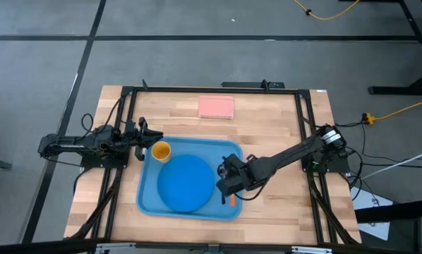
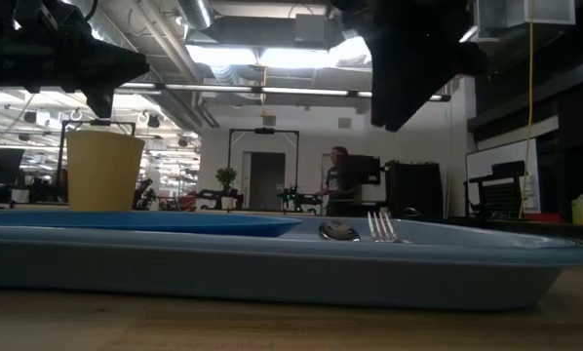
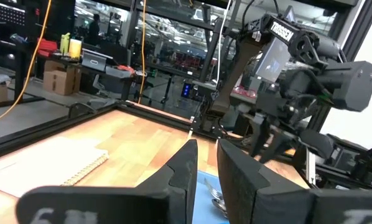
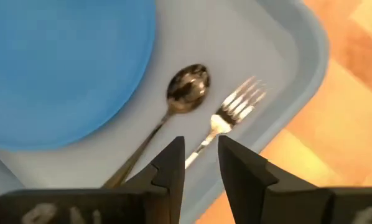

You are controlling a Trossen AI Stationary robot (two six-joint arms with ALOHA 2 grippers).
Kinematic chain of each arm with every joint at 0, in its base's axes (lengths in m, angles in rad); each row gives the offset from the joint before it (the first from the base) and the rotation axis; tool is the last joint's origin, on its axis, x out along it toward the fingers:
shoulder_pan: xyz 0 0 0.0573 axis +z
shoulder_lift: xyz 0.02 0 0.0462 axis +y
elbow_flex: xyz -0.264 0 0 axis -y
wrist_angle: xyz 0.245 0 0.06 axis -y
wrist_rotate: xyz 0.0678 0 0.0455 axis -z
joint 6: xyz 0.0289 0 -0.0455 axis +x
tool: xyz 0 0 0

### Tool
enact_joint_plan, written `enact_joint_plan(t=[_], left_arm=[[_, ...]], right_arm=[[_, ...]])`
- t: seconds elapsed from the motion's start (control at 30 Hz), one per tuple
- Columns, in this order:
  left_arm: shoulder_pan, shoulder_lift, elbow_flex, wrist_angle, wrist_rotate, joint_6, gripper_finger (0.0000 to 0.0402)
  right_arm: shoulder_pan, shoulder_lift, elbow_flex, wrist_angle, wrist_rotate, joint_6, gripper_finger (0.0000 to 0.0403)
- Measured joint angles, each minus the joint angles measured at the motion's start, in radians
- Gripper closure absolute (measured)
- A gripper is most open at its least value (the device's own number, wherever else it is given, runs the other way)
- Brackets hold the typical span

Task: Pick and place plate/cup/fork/spoon on tray
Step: Return to Home Position

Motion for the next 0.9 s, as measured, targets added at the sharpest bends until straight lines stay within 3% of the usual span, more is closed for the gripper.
enact_joint_plan(t=[0.1,0.3,0.43,0.6,0.9], left_arm=[[0.000,0.000,0.000,0.000,0.000,0.000,0.0347],[0.000,0.000,0.000,0.000,0.000,0.000,0.0347],[0.000,0.000,0.000,0.000,0.000,0.000,0.0347],[0.000,0.000,0.000,0.000,0.000,0.000,0.0347],[0.000,0.000,0.000,0.000,0.000,0.000,0.0347]], right_arm=[[-0.001,-0.017,0.000,-0.024,0.025,-0.002,0.0301],[0.007,-0.049,0.000,-0.027,0.087,-0.245,0.0301],[0.006,-0.079,-0.054,-0.011,0.103,-0.280,0.0301],[0.001,-0.190,-0.259,0.189,0.120,-0.262,0.0301],[-0.014,-0.445,-0.682,0.558,0.044,-0.232,0.0301]])
